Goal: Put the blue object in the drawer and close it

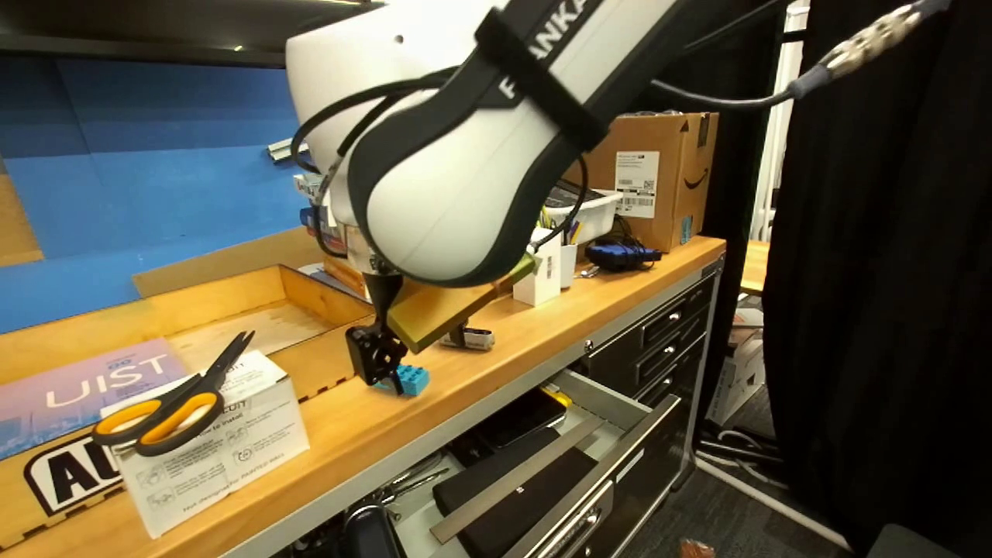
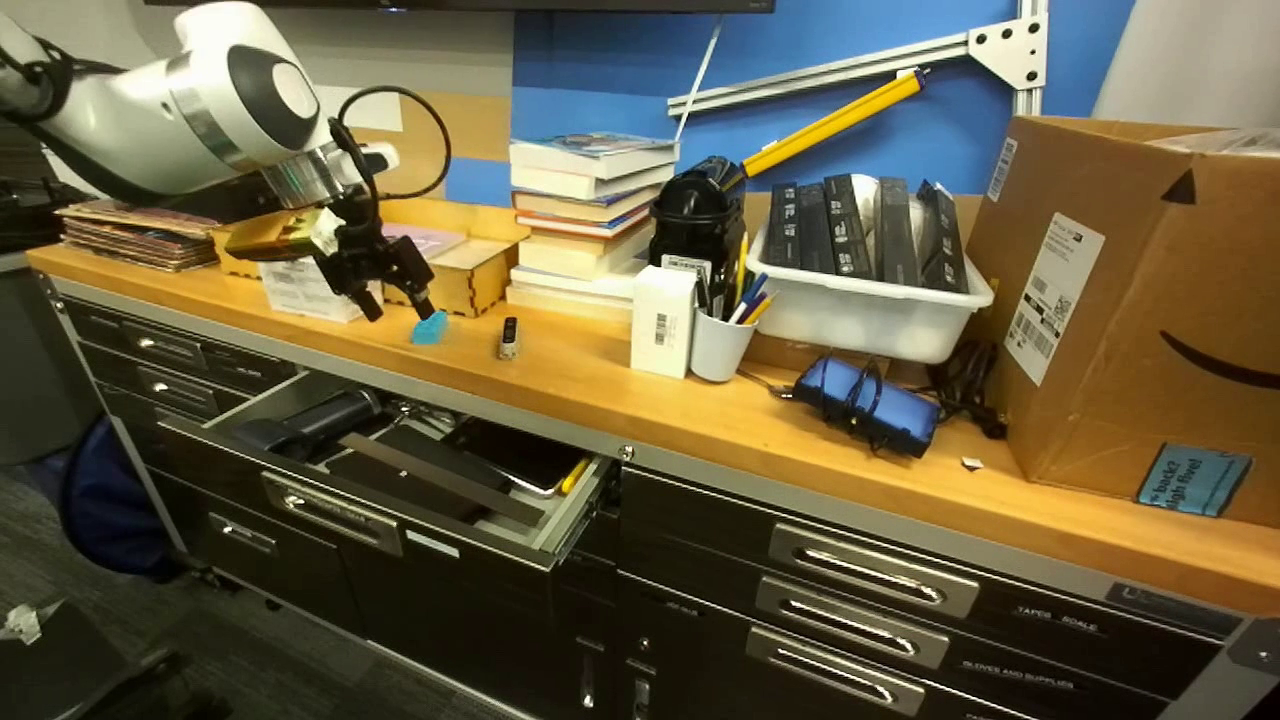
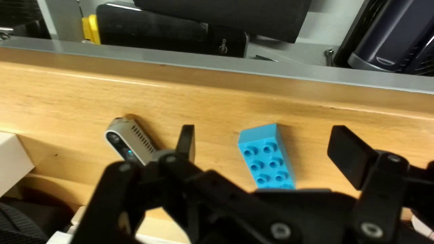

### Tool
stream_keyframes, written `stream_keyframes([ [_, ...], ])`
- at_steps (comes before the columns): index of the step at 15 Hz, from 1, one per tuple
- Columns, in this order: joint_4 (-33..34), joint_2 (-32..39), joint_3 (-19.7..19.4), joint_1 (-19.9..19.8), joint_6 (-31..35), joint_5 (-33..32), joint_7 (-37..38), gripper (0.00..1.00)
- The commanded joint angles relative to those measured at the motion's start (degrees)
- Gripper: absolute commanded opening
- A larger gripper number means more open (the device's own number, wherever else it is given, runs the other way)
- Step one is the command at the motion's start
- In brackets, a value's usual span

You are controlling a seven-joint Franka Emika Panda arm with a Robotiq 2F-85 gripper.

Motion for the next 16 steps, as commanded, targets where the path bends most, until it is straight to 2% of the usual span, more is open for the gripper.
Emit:
stream_keyframes([
  [1,7.18,7.15,-4.18,4.92,-0.17,0.44,-0.56,1.0],
  [2,8.57,8.49,-5.19,6.08,-0.3,0.34,-0.31,1.0],
  [3,9.57,9.49,-6.13,7.04,-0.23,0.49,-0.41,0.75],
  [4,10.43,10.2,-7.1,7.89,-0.07,0.21,-0.5,0.74],
  [8,12.68,11.74,-10.53,10.31,-0.23,-0.82,-0.42,0.42],
  [12,11.27,11.01,-11.27,10.27,-1.0,2.22,-1.82,0.13],
  [13,10.36,10.26,-10.93,9.87,-1.22,3.72,-2.98,0.13],
  [16,2.2,2.88,-9.59,7.89,-2.64,10.81,-10.01,0.13],
])
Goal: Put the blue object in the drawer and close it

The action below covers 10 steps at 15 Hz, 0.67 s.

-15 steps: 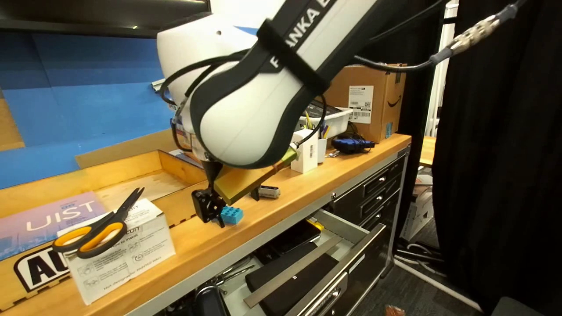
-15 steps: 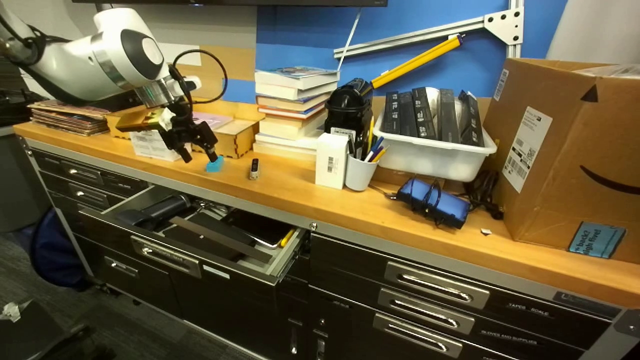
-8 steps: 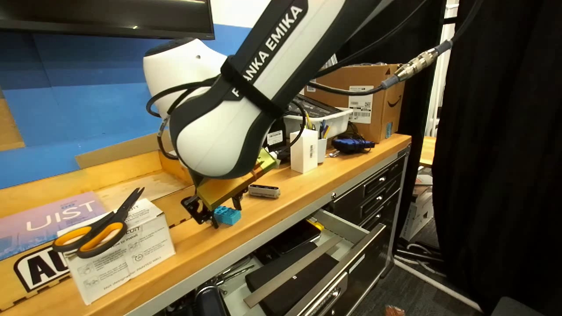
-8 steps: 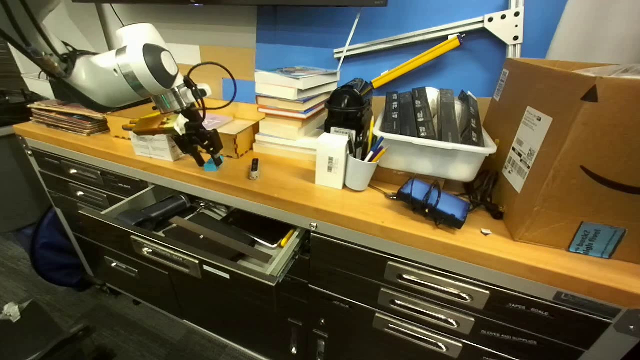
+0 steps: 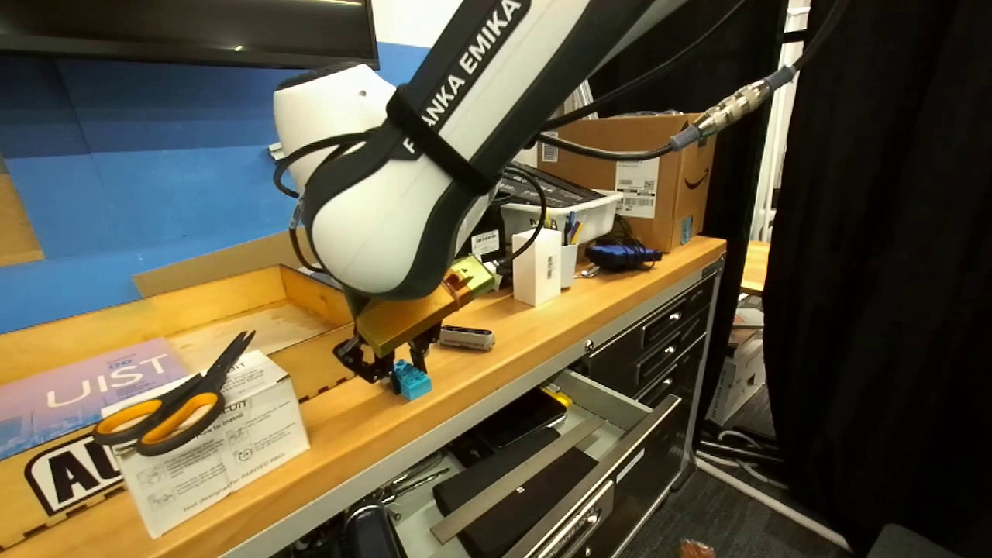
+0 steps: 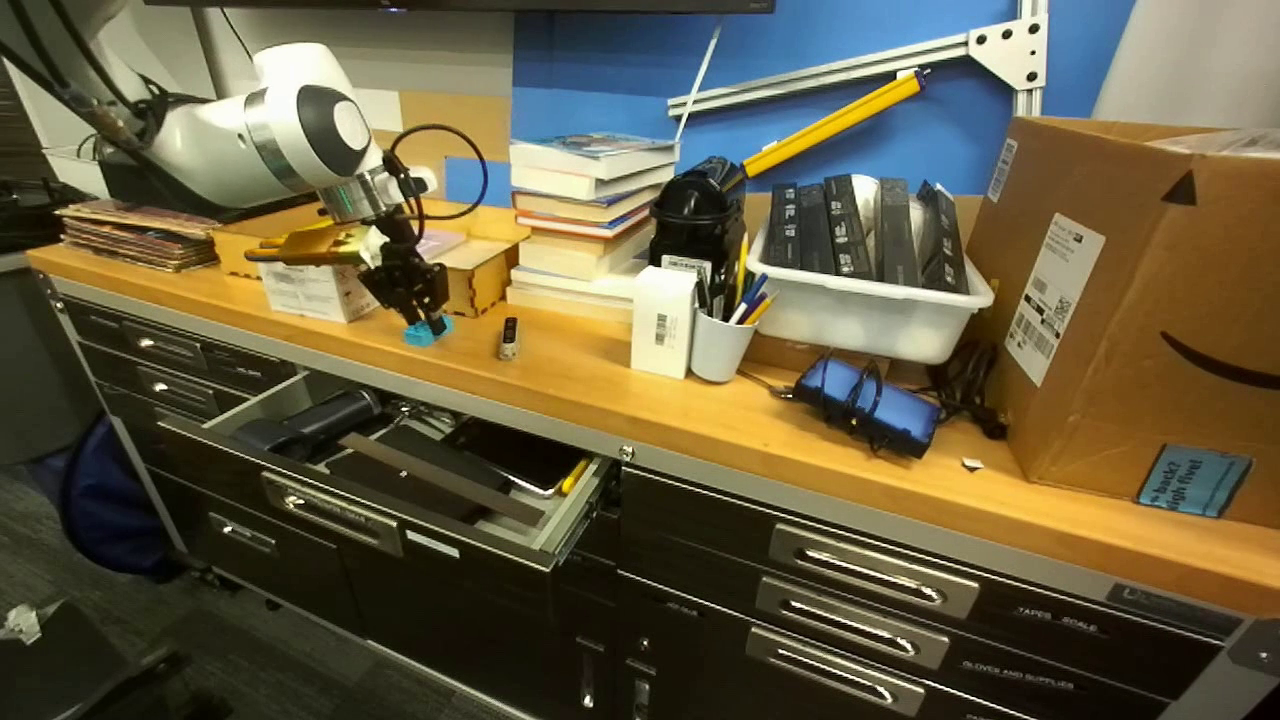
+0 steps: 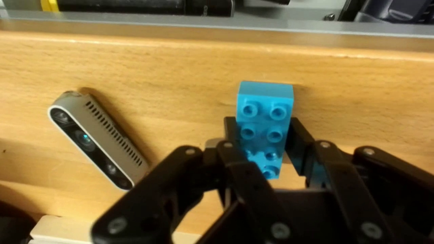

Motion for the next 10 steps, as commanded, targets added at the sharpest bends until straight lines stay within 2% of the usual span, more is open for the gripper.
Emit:
stream_keyframes([
  [1,-10.43,-9.24,0.71,-1.54,-3.57,7.4,-8.07,0.13],
  [3,-16.64,-13.99,1.05,-2.48,-4.66,10.8,-12.22,0.13],
  [5,-21.93,-16.42,1.28,-2.52,-3.53,12.23,-12.99,0.13],
  [6,-23.72,-16.02,1.06,-1.9,-1.91,8.1,-7.64,0.13],
  [7,-25.13,-16.15,1.26,-1.83,-1.23,6.19,-5.45,0.13],
  [10,-25.38,-13.53,2.1,-1.27,1.22,-1.0,3.69,0.13],
])
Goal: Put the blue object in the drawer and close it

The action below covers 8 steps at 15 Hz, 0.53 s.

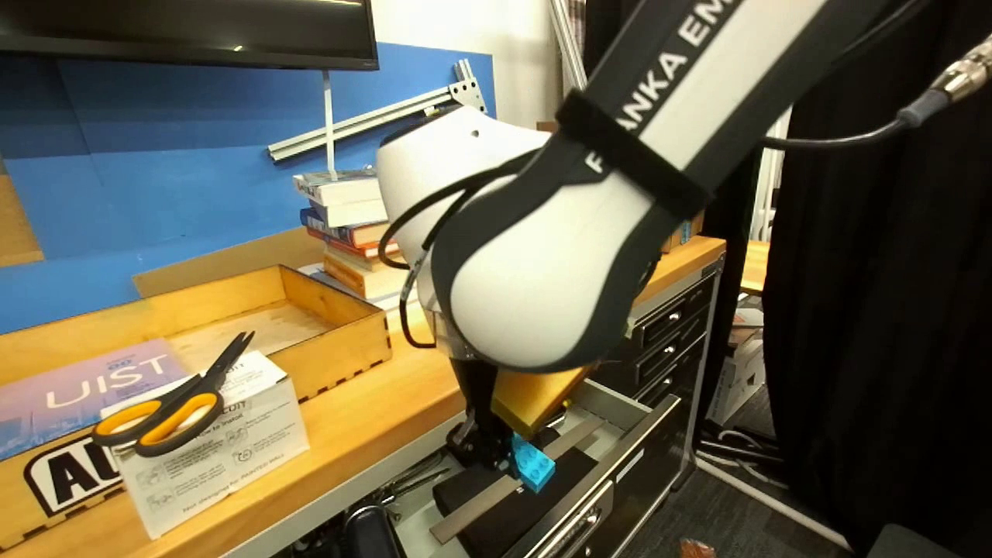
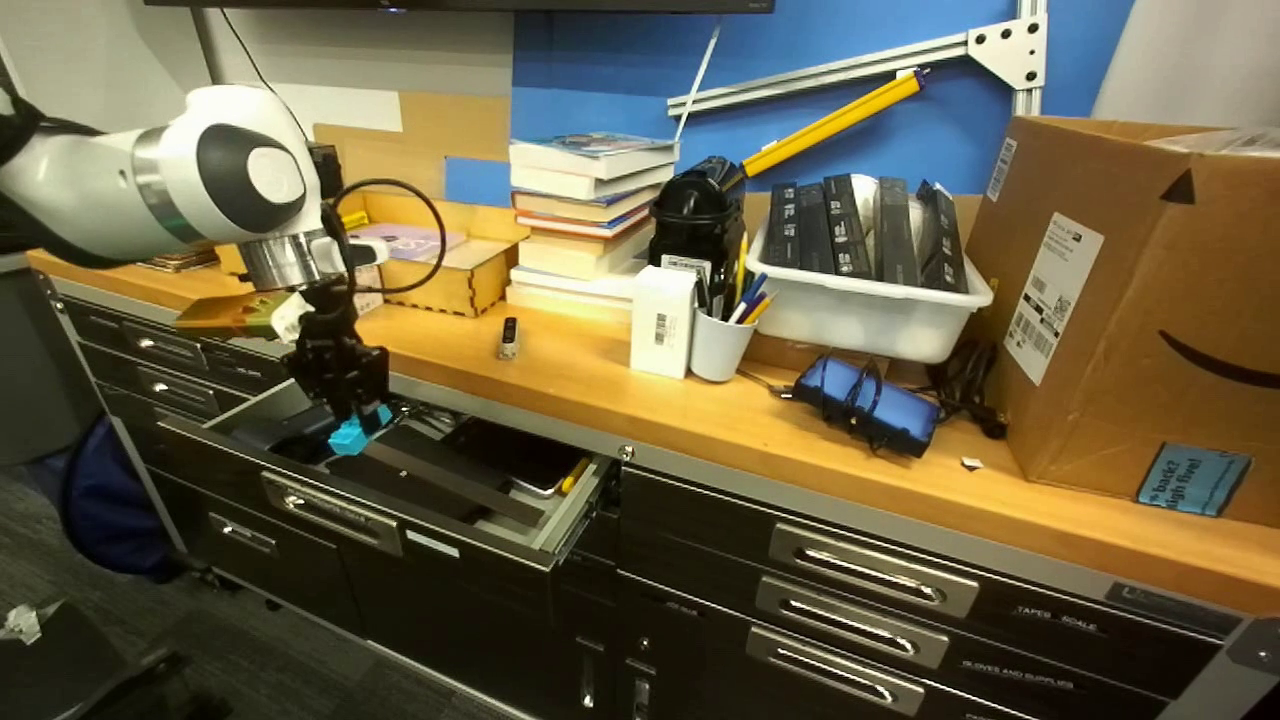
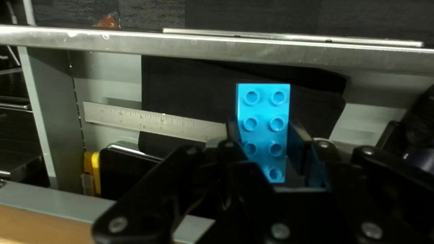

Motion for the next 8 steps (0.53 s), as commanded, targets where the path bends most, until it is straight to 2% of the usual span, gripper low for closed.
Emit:
stream_keyframes([
  [1,-0.7,1.32,1.13,0.54,2.81,-8.07,9.85,0.13],
  [2,0.14,2.33,1.29,0.9,2.45,-10.12,12.45,0.13],
  [3,0.6,3.02,1.38,1.15,2.25,-11.83,14.63,0.44],
  [4,0.92,3.15,1.58,1.4,1.41,-12.18,15.16,0.64],
  [5,1.05,3.17,1.79,1.58,0.47,-11.86,14.94,0.71],
  [8,-0.88,0.3,2.53,0.61,-1.7,-4.66,6.85,0.94],
])
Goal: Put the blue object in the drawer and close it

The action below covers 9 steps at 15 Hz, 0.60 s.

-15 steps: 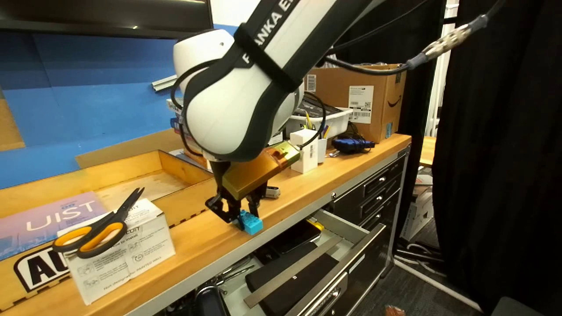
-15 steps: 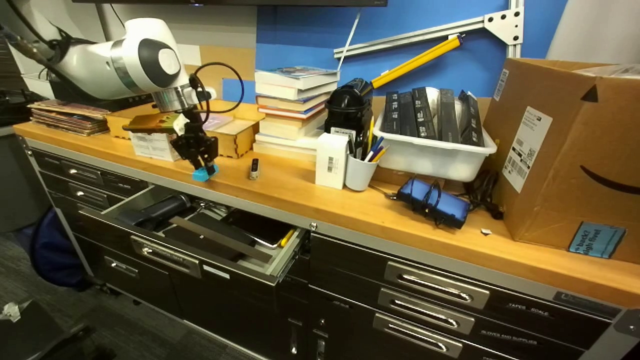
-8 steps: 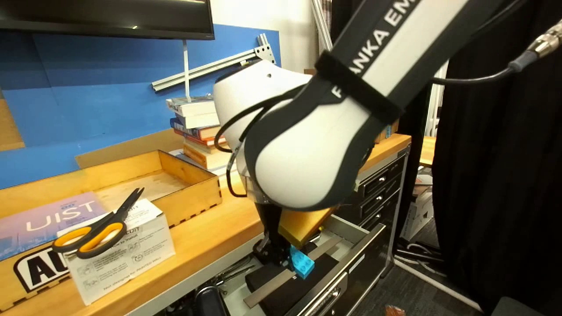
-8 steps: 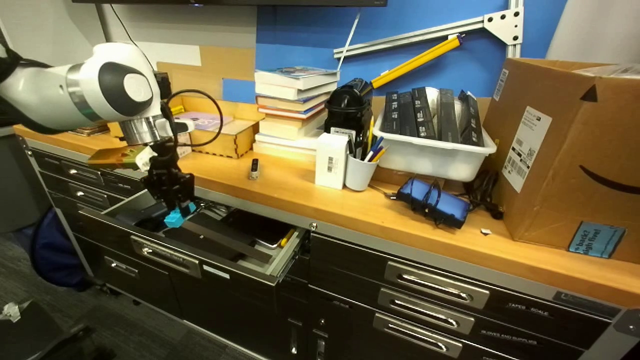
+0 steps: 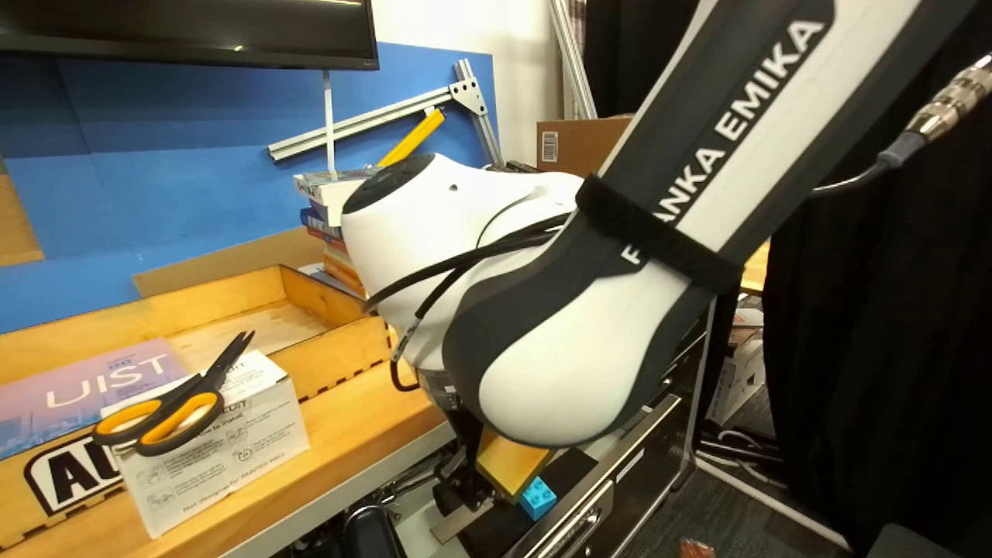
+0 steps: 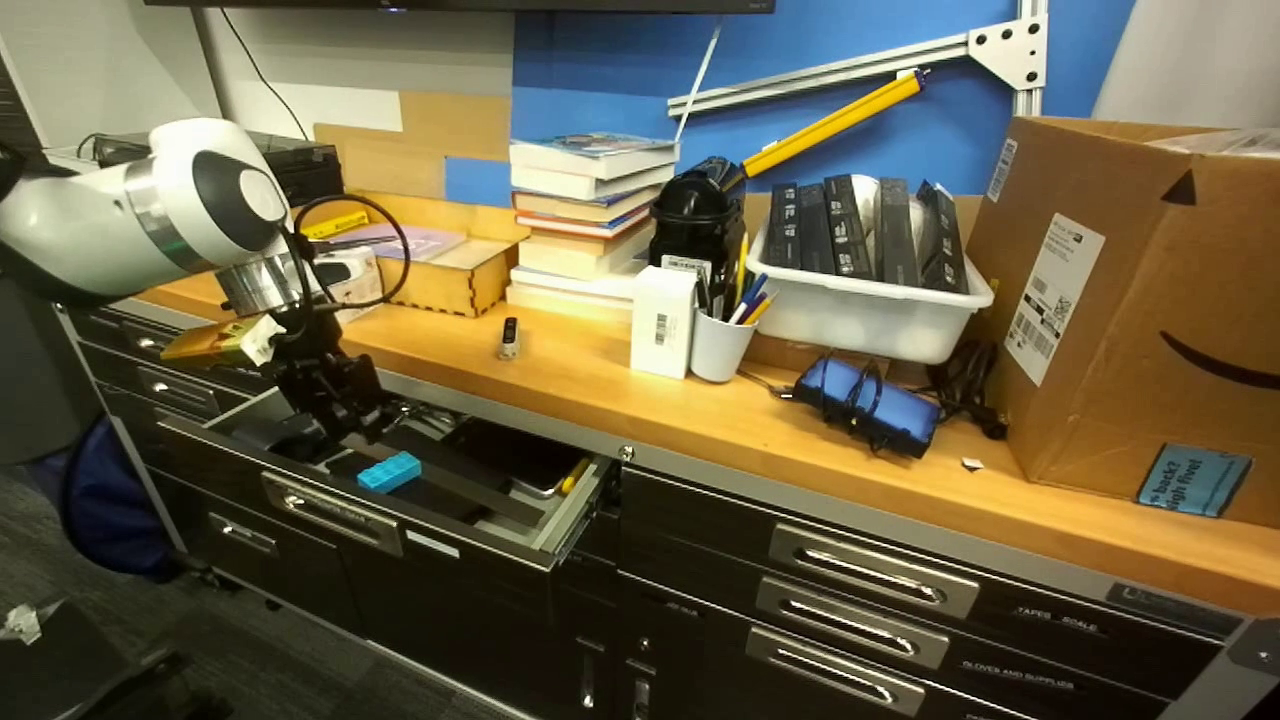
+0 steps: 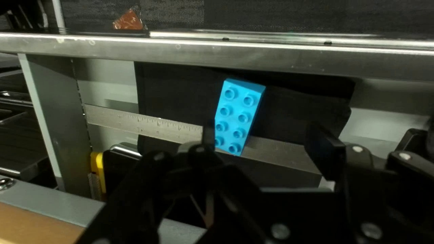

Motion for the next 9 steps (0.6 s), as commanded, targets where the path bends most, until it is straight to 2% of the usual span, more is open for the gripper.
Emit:
stream_keyframes([
  [1,-1.69,-4.3,0.52,-0.9,-3.29,7.66,-8.54,1.0],
  [4,-4.36,-8.61,-0.1,-2.76,-8.39,18.41,-20.67,1.0],
  [6,-4.95,-9.5,-0.72,-3.66,-12.7,23.38,-25.88,1.0],
  [9,-5.39,-7.57,-0.14,-3.8,-15.27,22.35,-26.11,0.99],
])
